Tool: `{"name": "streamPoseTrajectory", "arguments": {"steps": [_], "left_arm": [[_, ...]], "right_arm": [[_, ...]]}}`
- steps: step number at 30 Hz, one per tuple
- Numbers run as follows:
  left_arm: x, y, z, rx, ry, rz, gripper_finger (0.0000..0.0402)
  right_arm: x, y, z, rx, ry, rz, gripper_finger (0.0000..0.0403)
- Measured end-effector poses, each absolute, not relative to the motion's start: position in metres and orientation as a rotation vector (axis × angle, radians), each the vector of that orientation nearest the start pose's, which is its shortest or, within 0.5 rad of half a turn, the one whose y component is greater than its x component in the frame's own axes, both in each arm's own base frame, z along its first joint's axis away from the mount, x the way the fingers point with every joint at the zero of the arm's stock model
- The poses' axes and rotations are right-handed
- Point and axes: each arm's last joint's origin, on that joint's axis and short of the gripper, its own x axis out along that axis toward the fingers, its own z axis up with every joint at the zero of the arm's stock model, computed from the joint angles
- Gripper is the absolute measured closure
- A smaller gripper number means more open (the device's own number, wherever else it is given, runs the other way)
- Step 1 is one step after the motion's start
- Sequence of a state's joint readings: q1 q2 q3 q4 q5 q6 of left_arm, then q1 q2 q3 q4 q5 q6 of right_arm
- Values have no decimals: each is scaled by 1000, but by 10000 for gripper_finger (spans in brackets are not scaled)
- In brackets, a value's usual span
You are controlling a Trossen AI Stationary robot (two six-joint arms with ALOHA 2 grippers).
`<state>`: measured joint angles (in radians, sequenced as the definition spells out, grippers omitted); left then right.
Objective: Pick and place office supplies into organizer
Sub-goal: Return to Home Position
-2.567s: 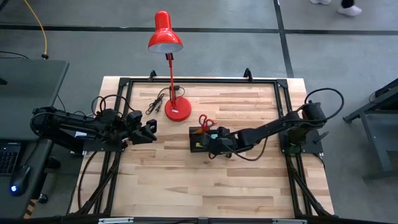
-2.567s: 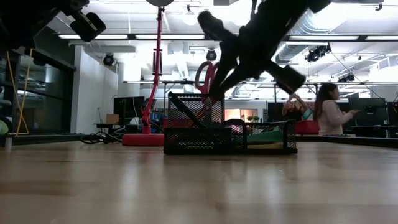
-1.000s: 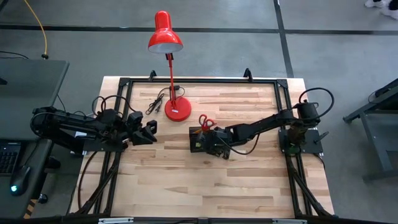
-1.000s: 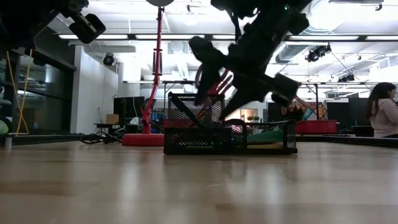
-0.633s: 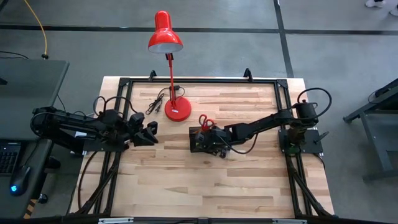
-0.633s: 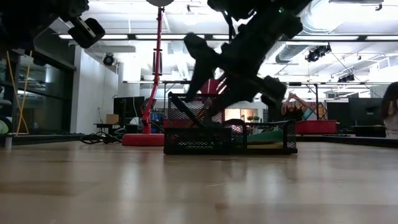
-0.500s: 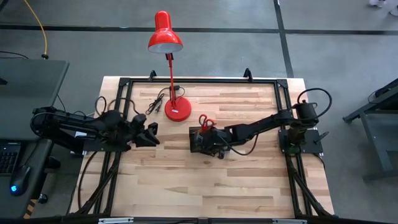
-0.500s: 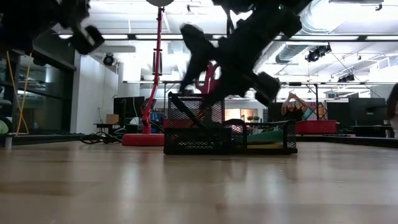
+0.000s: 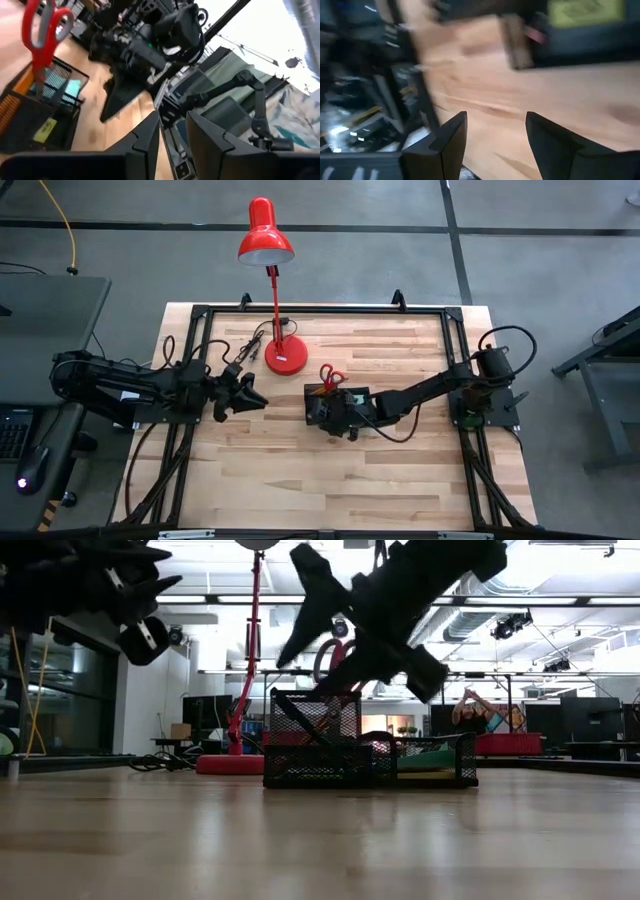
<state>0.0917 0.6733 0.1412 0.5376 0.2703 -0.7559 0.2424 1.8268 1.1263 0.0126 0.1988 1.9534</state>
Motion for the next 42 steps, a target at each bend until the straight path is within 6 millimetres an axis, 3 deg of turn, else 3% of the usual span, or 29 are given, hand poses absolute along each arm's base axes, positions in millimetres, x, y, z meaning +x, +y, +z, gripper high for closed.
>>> {"name": "streamPoseTrajectory", "arguments": {"steps": [5,9,12,15,17,20,24,27,29,33,37,42], "left_arm": [[150,4,196,-762,94,-247,314],[150,2,195,-744,121,-292,314],[149,2,197,-777,119,-315,314],[147,1,214,-714,-41,-403,314],[141,0,231,-625,-208,-495,314],[132,-2,254,-511,-412,-579,314],[126,-2,262,-460,-509,-567,314],[125,-1,262,-452,-501,-555,314],[125,-2,262,-442,-502,-558,314],[125,-2,262,-439,-500,-569,314],[121,-3,263,-272,-541,-553,314],[115,-2,255,-212,-559,-460,314]], "right_arm": [[386,110,216,1457,207,-467,210],[386,123,227,1388,209,-425,219],[389,138,243,1288,-7,-436,226],[383,158,265,1109,-191,-437,230],[379,165,270,1023,-225,-437,231],[377,165,268,984,-236,-420,228],[391,152,254,1014,-298,-276,224],[408,139,243,973,-485,-57,224],[408,131,236,900,-645,87,226],[405,125,217,900,-506,148,225],[371,120,205,852,-498,84,224],[287,125,214,802,-458,-173,226]]}}
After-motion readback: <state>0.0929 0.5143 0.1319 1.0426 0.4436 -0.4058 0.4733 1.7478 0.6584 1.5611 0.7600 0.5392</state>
